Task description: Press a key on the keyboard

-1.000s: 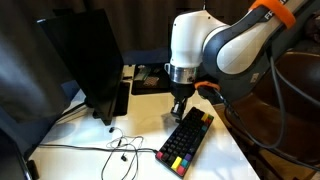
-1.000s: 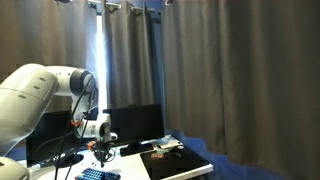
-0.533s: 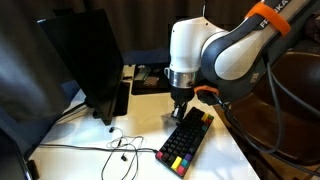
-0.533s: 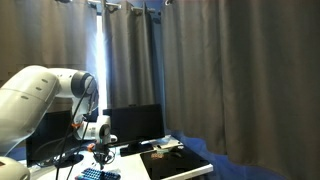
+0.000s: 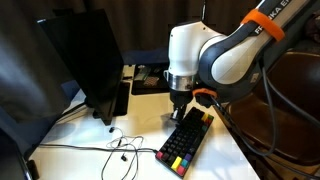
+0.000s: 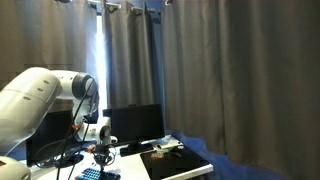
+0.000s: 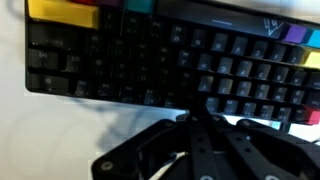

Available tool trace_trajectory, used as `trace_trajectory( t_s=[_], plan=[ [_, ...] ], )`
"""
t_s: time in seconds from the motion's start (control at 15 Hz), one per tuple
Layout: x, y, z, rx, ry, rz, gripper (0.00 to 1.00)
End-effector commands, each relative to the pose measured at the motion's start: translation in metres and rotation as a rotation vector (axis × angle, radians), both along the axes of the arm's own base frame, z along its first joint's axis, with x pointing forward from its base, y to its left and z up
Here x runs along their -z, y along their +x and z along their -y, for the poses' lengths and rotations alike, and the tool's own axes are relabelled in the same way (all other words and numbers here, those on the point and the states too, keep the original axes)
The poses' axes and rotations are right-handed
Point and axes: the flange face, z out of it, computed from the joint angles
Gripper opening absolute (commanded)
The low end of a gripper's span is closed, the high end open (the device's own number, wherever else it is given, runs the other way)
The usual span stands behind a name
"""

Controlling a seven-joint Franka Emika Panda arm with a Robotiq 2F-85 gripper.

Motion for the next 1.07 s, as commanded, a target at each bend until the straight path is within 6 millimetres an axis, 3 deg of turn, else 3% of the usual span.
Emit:
trace_trajectory(
  t_s=[0.0, 0.8, 1.0],
  plan=[
    [0.0099, 0.0030, -0.0072, 0.008, -0.019, 0.023, 0.00],
    [0.0187, 0.0026, -0.0029, 0.026, -0.054, 0.001, 0.00],
    [0.0099, 0.0039, -0.0060, 0.036, -0.027, 0.018, 0.00]
  ],
)
